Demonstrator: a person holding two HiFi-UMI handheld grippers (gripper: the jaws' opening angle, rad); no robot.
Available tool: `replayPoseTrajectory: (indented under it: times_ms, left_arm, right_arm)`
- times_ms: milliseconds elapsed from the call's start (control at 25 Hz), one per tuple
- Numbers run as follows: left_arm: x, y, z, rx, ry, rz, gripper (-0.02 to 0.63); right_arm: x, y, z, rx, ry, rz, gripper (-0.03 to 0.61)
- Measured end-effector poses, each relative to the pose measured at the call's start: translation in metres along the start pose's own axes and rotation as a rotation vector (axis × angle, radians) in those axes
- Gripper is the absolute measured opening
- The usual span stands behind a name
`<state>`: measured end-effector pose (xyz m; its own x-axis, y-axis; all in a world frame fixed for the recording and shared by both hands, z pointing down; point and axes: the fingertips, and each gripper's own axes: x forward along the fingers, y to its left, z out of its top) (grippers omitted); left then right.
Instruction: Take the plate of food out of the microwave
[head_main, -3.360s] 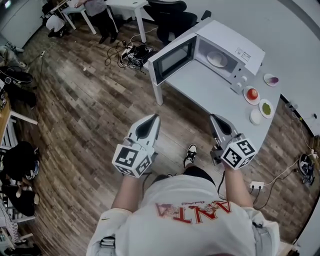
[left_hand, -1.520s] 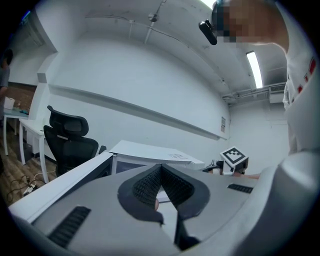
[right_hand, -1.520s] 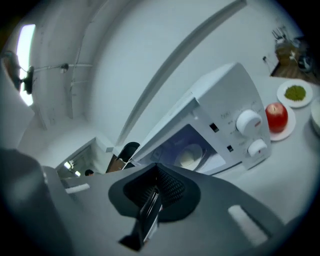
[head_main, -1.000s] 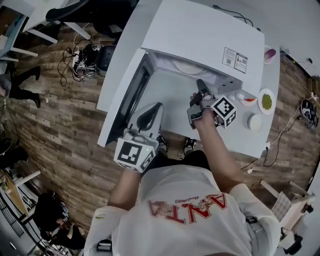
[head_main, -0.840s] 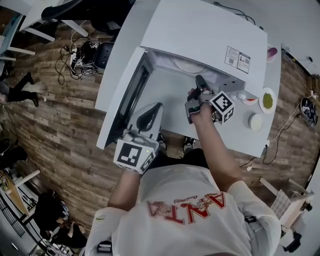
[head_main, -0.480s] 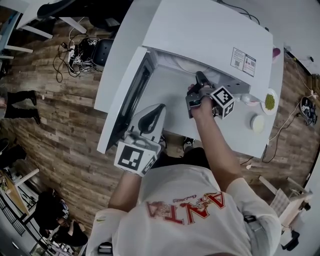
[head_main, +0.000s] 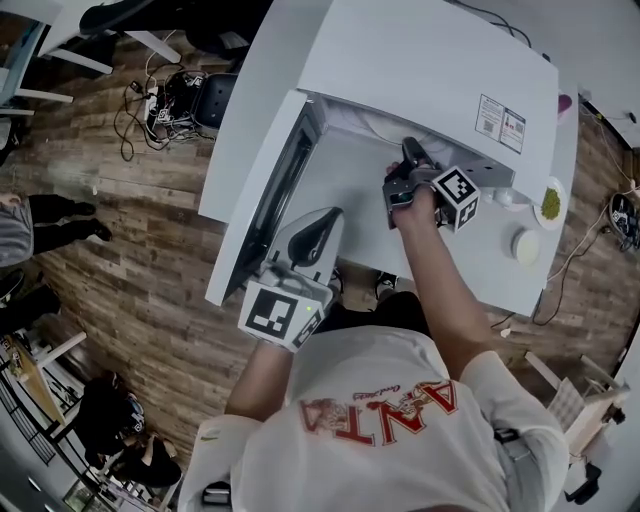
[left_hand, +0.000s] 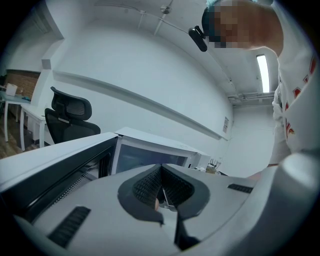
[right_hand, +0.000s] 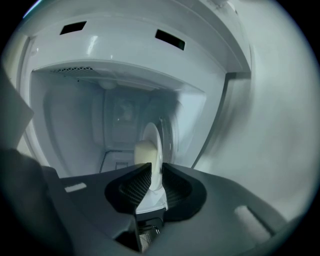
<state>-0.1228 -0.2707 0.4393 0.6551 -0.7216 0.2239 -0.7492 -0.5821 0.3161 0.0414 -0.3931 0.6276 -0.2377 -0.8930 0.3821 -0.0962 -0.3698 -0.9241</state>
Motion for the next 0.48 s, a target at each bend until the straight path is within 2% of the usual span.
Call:
replayPoseTrajectory:
  times_ms: [240,320,480]
  left_arm:
    - [-0.0024,0.0006,0.0013,0.002,0.000,0.001,0.009]
    - [-0.0023,0.0005,0.0010,0.003,0.002,-0.001,0.009]
    - [-0.0035,-0.0010,0.0005,-0.002,0.008,-0.010,0.009]
  right_arm:
    - [0.0024,-0.0022,-0.0015,-0.001,-0.004,-0.023,0.050]
    - [0.0024,-0.0047,-0.0009,-0.007,-0.006,-0.039,0.018]
    - [-0.0021,-0.0039,-0.0014,-0.012,-0.003,-0.039,0.018]
